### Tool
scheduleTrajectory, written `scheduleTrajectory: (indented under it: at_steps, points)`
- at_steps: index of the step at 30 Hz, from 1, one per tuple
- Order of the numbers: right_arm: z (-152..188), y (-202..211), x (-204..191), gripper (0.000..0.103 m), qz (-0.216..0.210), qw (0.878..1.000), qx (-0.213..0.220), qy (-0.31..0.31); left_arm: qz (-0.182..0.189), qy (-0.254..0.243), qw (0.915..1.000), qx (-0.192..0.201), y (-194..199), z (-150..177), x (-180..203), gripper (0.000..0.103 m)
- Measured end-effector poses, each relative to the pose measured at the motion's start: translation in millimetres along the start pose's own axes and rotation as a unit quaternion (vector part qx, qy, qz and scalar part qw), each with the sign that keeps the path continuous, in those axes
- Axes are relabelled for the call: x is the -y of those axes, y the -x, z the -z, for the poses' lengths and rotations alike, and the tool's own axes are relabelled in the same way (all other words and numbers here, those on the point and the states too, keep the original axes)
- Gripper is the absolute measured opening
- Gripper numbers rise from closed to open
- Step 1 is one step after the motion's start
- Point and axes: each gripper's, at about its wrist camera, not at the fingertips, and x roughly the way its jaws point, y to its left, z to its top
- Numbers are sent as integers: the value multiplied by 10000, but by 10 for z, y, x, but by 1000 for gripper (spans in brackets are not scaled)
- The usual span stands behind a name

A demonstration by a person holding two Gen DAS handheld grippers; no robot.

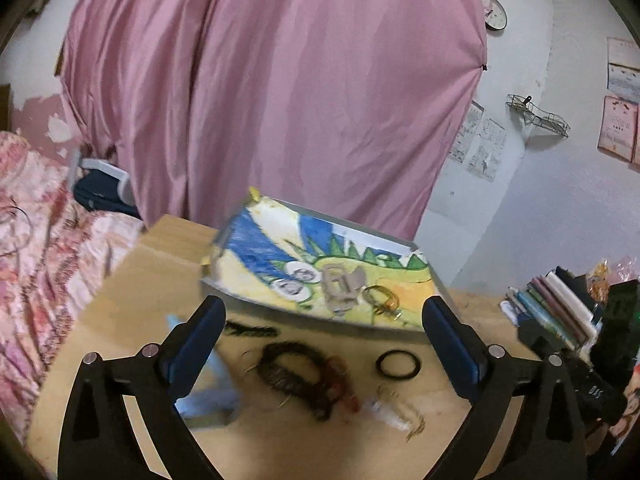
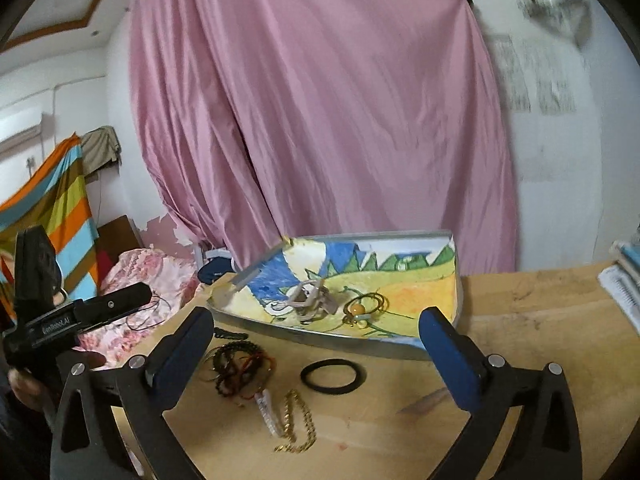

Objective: Organize jewelry
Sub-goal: 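Move both tools back toward the jewelry on the table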

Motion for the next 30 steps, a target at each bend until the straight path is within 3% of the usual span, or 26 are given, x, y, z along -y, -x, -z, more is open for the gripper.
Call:
scheduleTrajectory:
  at_steps: [5, 10, 12, 19, 30]
  points:
    - [250, 181, -373, 103, 212, 9987, 76, 447, 15, 147, 9999, 52, 356, 218, -204, 99]
    - [544, 219, -584, 103, 377, 9976, -217, 539, -468, -276, 9978, 387, 706, 468, -318, 99]
    - [654, 218, -634, 103, 455, 9968, -403, 513, -503, -365, 9968, 505, 812, 604, -364, 99]
    - [886, 274, -771, 103, 663, 9950, -609, 441, -651, -310, 9973, 111, 963, 929, -572, 99]
    - [992, 225, -850, 103, 776, 9923, -799, 541, -888, -262, 9956, 155, 1094, 1045, -715, 99]
